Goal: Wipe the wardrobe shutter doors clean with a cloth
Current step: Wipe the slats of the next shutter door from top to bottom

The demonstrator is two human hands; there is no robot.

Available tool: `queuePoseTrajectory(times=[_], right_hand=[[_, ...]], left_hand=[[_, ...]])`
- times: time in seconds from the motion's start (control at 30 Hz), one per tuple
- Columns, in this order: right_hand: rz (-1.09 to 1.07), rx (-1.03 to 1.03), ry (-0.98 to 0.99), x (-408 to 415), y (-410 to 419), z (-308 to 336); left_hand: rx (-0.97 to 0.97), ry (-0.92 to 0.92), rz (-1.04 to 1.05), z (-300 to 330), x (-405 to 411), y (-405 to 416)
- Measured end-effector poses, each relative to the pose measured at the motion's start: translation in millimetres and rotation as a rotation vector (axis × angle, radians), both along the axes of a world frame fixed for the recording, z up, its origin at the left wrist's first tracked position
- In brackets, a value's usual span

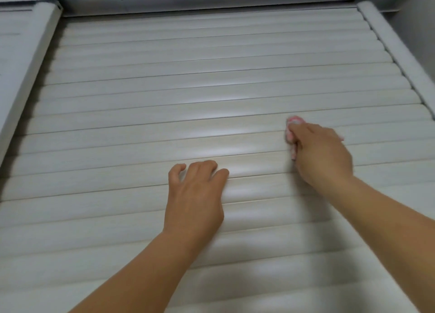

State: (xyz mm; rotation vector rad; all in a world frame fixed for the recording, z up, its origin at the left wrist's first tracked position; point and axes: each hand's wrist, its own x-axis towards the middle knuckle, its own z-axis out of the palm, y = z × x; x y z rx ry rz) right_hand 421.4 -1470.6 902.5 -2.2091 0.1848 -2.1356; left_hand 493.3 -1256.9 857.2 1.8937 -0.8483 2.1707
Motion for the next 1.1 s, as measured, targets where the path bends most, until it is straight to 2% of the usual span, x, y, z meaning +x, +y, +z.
queuePoseTrajectory(times=[0.1,0.27,0.37,0.47,0.6,0.77,0.9,1.0,1.1], right_hand=[[-0.056,-0.167,0.043,21,43,-7],[0.079,-0.399,0.120,41,94,-5],[0.127,-0.522,0.180,38,86,-12],[0.140,-0.579,0.153,30,55,-23],[0.112,-0.430,0.158,0,13,-33],[0.196,-0.074,0.140,-32,-75,-38],[-0.029,0.233,0.303,-64,-127,-32],[0.000,0.278,0.227,-61,-118,-32],[-0.012,0.171,0.111,-45,-80,-39]], left_hand=[[0.000,-0.001,-0.008,-7,1,-4],[-0.029,0.031,-0.071,-18,2,-8],[-0.043,0.012,-0.063,-21,4,-7],[-0.063,-0.014,-0.056,-24,1,-13],[-0.069,-0.014,-0.077,-25,-3,-25],[-0.014,-0.022,-0.077,-24,-12,-40],[0.002,-0.018,-0.071,-21,-14,-48],[-0.002,-0.015,-0.076,-19,-13,-49],[-0.017,-0.012,-0.071,-19,-13,-52]])
